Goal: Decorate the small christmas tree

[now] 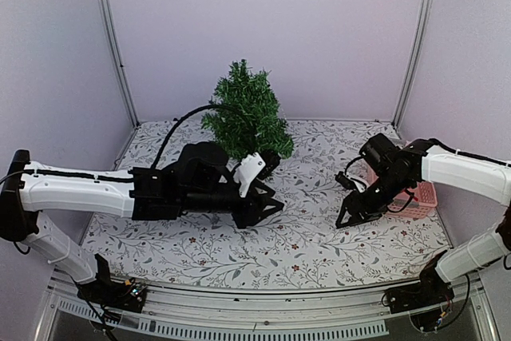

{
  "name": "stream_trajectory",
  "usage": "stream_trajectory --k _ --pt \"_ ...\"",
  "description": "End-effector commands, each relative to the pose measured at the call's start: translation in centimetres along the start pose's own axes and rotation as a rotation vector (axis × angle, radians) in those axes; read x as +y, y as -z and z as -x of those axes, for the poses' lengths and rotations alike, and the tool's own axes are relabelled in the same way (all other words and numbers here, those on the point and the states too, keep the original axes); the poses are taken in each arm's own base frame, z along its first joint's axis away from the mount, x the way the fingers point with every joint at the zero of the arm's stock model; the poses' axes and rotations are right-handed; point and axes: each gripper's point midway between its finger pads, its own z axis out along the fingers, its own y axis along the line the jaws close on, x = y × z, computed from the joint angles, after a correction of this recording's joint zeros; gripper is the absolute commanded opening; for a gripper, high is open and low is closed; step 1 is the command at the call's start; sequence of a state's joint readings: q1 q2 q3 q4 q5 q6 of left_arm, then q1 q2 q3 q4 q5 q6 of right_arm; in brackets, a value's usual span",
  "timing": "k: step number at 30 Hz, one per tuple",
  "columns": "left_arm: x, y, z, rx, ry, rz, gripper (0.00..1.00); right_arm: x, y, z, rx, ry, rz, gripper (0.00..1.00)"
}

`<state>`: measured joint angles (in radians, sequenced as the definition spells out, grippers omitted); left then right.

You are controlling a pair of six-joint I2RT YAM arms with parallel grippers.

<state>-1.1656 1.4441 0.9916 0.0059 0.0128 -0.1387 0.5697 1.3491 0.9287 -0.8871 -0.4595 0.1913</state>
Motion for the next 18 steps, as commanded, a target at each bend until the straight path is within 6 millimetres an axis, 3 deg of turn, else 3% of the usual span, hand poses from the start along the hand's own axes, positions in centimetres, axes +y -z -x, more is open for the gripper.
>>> stream_trajectory --k 1,6,18 --pt "-0.7 0.3 1.8 -0.061 -0.029 0.01 0.42 -1.2 -2.0 -0.1 0.033 -0.085 -0.02 0.52" --pt "-0.4 0.3 1.5 -0.052 -0.032 0.041 0.42 -1.6 -4.3 -0.4 0.064 -0.138 0.018 0.56" --pt "-0.8 0.8 0.3 -0.001 -0.034 0.059 0.42 -2.6 -6.8 1.4 0.062 -0.2 0.087 0.56"
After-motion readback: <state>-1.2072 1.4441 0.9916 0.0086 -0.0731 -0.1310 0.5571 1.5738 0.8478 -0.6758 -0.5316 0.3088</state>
